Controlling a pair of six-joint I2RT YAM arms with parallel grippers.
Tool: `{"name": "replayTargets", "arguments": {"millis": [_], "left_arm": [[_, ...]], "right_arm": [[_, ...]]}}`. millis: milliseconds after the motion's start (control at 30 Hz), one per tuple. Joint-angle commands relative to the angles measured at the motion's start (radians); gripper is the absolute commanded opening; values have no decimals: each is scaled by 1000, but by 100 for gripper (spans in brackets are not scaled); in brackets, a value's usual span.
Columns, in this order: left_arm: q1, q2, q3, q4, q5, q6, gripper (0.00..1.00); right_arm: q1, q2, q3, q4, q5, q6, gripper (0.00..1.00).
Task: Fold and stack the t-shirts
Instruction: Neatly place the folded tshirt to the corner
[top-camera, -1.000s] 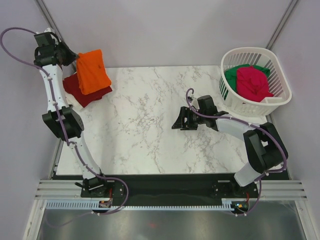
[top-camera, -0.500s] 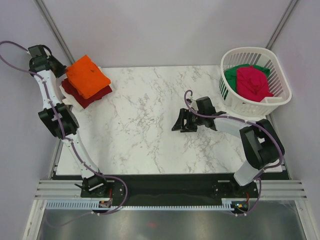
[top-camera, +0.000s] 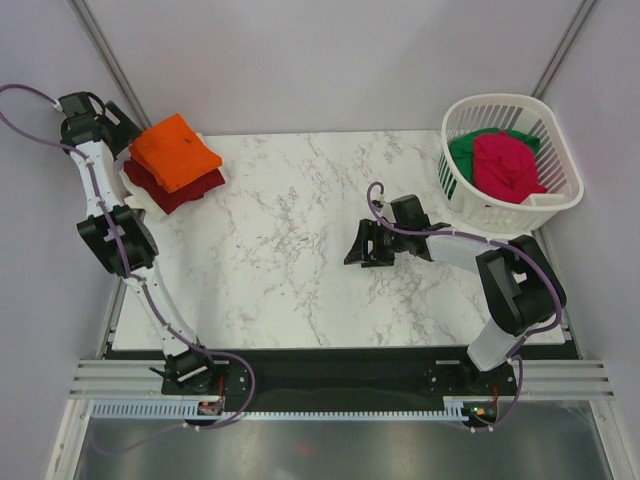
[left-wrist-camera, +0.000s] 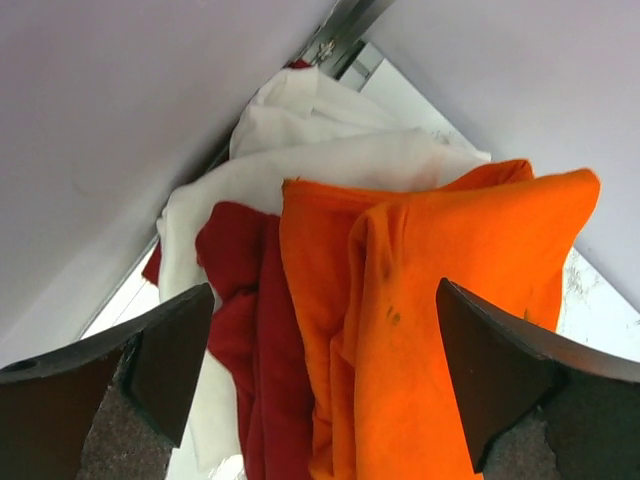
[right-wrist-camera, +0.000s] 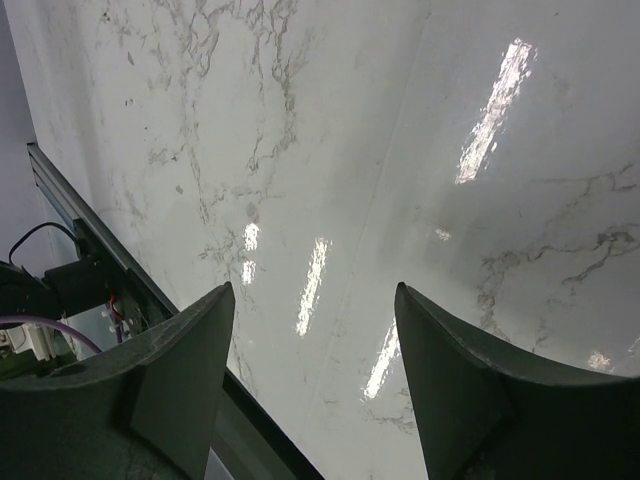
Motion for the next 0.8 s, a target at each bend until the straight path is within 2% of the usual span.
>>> {"name": "replayTargets", "arguments": {"millis": [0,200,300,400,433,500,533,633,767], "left_arm": [[137,-96,-69,-58,-143,-120,100],[182,-310,-232,-44,-129,-204,97],[182,-402,-316,-14,-100,-212,84],[177,-464,-379,29,-59,-215,78],[179,-472,-392,40,-13,-217,66],[174,-487,-439,102,50,-238,53],[170,-489,-455,129,126,-244,42],[118,-463,-443,150,149,-221,35],[29,-372,-386,172,181,-187,35]], "right_arm": [[11,-26,27,4,-8,-23,74],[30,-49,28,8,-6,-26,74],[37,-56,28,11,-9,-26,75],[39,-72,27,11,-6,-24,76],[39,-73,27,11,-6,-26,76],[39,-76,28,11,-6,-27,76],[39,-79,30,11,-5,-29,76],[39,-83,31,10,-2,-32,76],[37,-80,33,10,0,-35,76]]}}
